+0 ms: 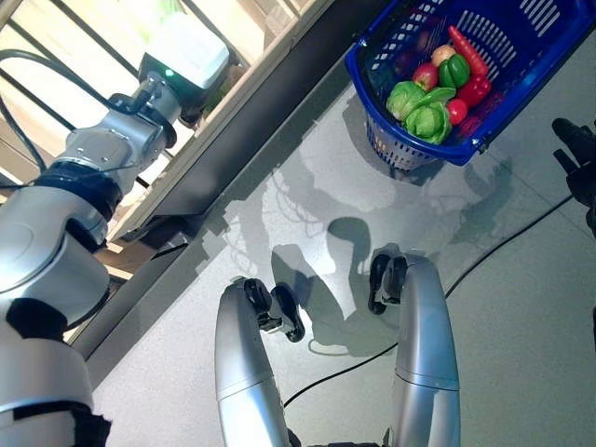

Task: Put vegetables into the basket

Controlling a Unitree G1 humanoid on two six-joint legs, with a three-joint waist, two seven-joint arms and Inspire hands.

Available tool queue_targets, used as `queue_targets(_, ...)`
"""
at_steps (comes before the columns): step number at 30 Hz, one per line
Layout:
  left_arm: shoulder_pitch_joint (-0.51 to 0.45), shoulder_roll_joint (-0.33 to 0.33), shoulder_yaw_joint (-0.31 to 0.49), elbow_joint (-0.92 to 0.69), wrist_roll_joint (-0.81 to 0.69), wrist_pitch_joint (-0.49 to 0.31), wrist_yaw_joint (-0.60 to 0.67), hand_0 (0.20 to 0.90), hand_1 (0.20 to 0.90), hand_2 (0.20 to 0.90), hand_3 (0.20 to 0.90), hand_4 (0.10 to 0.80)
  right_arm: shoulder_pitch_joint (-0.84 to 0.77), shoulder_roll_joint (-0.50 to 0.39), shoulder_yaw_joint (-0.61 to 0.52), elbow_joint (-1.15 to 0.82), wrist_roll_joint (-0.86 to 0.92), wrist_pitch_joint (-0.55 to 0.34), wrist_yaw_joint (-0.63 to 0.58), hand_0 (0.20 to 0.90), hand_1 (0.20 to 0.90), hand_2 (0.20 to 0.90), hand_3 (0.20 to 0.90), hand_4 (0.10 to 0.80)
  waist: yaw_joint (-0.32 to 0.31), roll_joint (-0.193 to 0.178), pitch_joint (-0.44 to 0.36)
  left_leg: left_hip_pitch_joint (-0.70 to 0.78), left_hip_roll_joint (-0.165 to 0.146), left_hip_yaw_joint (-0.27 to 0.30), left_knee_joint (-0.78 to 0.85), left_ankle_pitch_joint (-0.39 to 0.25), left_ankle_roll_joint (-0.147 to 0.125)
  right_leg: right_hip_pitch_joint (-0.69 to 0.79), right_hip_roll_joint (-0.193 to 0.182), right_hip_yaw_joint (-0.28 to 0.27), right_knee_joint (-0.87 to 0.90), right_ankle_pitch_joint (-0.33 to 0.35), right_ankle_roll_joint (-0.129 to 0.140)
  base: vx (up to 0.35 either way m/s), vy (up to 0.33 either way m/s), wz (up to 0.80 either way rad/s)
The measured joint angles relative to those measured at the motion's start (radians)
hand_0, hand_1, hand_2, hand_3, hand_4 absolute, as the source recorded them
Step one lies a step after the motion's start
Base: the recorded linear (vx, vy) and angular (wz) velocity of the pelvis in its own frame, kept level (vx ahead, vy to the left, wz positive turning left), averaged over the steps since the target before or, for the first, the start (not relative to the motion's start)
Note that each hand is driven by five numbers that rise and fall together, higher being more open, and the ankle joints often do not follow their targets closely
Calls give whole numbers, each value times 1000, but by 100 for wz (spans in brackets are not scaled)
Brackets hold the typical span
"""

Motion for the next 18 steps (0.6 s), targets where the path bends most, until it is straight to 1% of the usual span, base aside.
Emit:
queue_targets(3,0,0,21,39,-1,2,14,300,300,300,300,400,0,-12,-2,-13,9,0,4,900,900,900,900,800,-5,0,0,4,0,-1,0,0,0,3,-2,-1,0,1,-1,0,0,0)
queue_targets(6,18,6,22,93,-2,3,21,300,300,300,300,400,4,-28,-8,-13,37,0,20,900,900,900,900,800,-1,0,0,9,0,-3,-2,0,0,11,-4,-5,-3,0,-3,0,0,0)
queue_targets(9,52,25,26,106,-2,2,60,300,300,300,300,400,16,-31,-11,-29,40,-1,30,900,900,900,900,800,3,0,0,19,-2,-16,-15,3,-5,37,-8,-23,-19,-1,-5,-2,8,4)
queue_targets(12,74,32,29,107,-2,-3,112,300,300,300,300,400,16,-31,-13,-41,45,-1,34,900,900,900,900,800,11,0,0,45,-4,-13,-36,5,-8,66,-12,-30,-39,-1,-4,2,10,3)
queue_targets(14,81,42,32,106,-2,-23,149,300,300,300,300,400,19,-31,-13,-46,45,-1,60,900,900,900,900,800,21,-1,-1,75,-7,-7,-62,6,-10,97,-14,-33,-63,0,-2,0,0,0)
queue_targets(15,88,51,51,104,-3,-40,167,300,300,300,300,400,21,-30,-13,-54,46,0,71,900,900,900,900,800,20,-1,-1,92,-7,-1,-76,7,-12,114,-15,-35,-78,1,1,0,0,0)
queue_targets(17,96,58,57,91,-3,-68,192,300,300,300,300,400,24,-28,-14,-60,46,0,76,900,900,900,900,800,20,-1,-1,134,-10,10,-104,9,-14,155,-23,-43,-103,5,8,0,0,0)
queue_targets(18,99,59,59,92,-2,-82,209,300,300,300,300,400,27,-27,-14,-62,46,0,78,900,900,900,900,800,17,-2,-1,160,-13,14,-121,12,-20,181,-31,-53,-117,5,8,0,0,0)
